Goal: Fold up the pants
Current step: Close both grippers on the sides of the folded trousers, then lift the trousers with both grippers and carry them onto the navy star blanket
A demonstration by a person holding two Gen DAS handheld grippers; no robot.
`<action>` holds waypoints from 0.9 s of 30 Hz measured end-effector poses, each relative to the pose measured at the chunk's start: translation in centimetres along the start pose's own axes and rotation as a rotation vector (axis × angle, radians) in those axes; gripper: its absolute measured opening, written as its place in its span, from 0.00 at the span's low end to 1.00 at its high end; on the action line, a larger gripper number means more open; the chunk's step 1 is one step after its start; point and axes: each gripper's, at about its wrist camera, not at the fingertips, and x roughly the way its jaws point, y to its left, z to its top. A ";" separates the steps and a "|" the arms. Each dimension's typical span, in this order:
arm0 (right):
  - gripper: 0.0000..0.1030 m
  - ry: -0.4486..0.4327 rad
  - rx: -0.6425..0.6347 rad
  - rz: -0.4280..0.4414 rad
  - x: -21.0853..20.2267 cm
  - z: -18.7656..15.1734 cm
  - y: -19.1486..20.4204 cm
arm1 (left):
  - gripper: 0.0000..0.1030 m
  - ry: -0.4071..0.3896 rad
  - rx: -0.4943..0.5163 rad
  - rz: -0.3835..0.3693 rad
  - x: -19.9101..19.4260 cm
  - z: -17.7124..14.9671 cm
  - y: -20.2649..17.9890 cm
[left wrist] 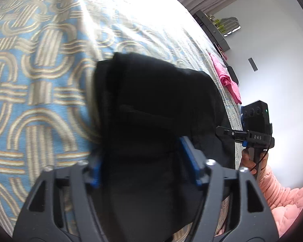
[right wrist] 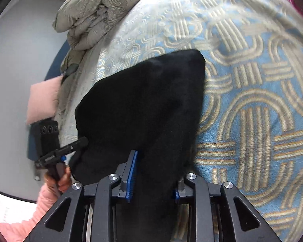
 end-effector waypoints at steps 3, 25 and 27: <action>0.21 -0.012 -0.023 -0.047 0.2 -0.1 1.0 | 0.60 -0.022 0.070 0.090 0.6 0.1 -2.2; 0.10 -0.192 -0.162 -0.172 -9.3 -4.1 8.0 | 0.26 -0.106 0.222 0.078 -2.7 -0.1 -11.6; 0.10 -0.207 -0.164 -0.186 -10.6 -4.5 7.9 | 0.26 -0.104 0.239 0.070 -2.3 0.0 -13.1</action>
